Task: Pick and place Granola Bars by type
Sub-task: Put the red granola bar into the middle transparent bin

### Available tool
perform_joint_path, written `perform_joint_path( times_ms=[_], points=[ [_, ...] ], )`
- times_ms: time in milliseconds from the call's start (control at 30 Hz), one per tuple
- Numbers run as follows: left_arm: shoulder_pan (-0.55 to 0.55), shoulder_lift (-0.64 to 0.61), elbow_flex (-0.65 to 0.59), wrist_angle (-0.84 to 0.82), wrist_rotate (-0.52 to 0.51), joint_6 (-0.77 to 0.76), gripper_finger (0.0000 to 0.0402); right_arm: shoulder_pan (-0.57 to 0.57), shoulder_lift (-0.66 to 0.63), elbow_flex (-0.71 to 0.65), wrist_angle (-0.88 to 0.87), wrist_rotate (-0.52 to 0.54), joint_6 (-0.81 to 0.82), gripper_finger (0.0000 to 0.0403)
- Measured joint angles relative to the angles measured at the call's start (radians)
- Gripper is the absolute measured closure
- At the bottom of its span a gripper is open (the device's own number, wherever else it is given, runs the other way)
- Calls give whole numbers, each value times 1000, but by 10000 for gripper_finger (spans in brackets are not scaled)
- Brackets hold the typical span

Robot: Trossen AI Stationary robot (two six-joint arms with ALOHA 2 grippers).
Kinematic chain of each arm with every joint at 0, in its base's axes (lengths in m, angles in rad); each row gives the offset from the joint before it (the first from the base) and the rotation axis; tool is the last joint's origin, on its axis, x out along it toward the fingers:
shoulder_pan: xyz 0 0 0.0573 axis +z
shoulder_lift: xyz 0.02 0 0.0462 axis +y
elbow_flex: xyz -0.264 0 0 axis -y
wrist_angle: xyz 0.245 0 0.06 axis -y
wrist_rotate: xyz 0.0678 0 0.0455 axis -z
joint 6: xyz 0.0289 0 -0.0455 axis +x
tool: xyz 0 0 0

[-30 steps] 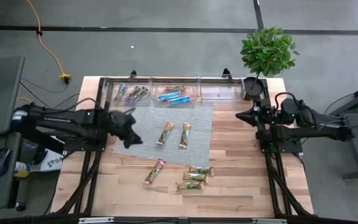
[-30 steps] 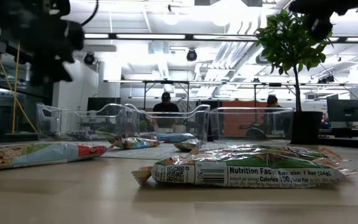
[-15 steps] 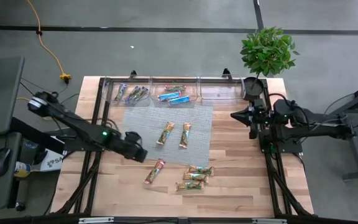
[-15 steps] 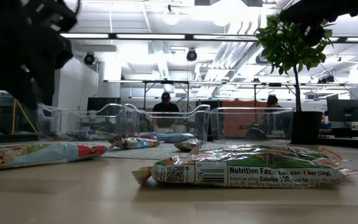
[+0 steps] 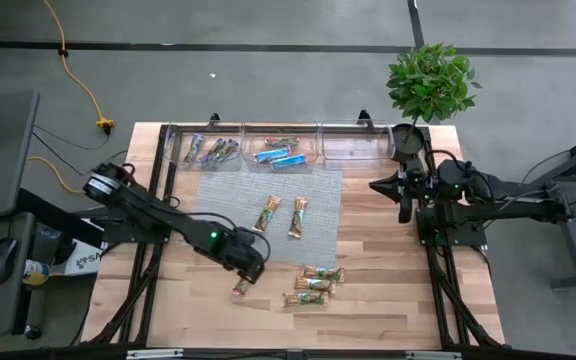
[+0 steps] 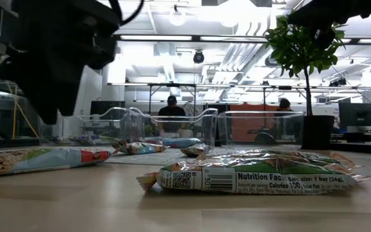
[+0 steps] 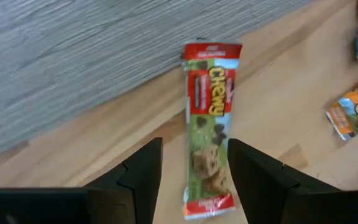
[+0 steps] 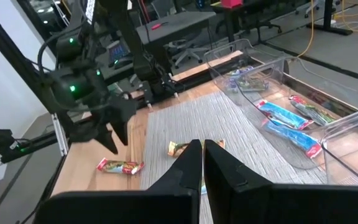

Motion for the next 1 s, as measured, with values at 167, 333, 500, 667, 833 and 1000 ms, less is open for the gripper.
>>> perform_joint_path(
  times_ms=[167,333,500,667,833,1000],
  points=[
    [13,47,15,44,20,15,223,0,5,0,2,-3,8,403],
    [12,86,17,101,37,7,223,0,6,0,2,-14,27,403],
    [12,129,17,113,84,-18,223,0,6,0,3,-33,31,403],
    [12,158,17,92,87,-38,223,0,6,0,24,-60,31,403],
    [12,177,19,98,89,-18,223,11,6,0,37,-63,30,403],
    [12,193,22,92,110,17,229,40,6,0,39,-32,27,403]
  ],
)
